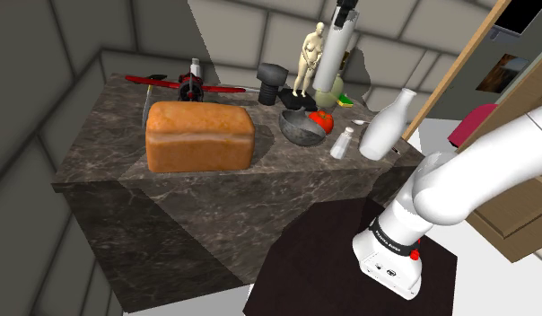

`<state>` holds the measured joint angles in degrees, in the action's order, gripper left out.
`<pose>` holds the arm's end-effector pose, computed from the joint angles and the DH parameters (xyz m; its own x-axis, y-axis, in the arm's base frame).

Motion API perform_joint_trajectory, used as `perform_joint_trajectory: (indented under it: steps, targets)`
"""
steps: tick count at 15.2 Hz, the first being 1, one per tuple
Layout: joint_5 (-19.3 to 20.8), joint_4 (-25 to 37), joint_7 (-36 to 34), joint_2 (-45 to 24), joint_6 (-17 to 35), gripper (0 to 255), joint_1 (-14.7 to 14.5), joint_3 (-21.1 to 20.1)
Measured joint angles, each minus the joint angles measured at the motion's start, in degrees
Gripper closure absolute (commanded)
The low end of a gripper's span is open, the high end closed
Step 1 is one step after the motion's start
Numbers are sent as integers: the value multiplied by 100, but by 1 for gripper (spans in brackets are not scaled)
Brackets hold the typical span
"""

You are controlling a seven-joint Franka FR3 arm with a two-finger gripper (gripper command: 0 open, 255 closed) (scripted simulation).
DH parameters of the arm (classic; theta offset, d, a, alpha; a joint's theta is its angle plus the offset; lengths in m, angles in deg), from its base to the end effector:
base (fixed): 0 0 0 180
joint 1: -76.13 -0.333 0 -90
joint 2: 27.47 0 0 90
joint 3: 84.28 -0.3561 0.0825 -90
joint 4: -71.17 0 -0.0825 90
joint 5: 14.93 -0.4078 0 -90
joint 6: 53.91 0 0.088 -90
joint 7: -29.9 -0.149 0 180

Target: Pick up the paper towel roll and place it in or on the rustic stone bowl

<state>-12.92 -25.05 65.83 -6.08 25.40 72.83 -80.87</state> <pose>0.4186 -0.0136 0.7390 0.8114 0.5819 0.0556 0.5794 -0.8132 0.0553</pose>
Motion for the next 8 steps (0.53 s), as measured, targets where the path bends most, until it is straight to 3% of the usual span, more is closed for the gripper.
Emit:
perform_joint_trajectory:
  steps: [8]
  targets:
    - [11,-915,-28,300,616,255,3,-7]
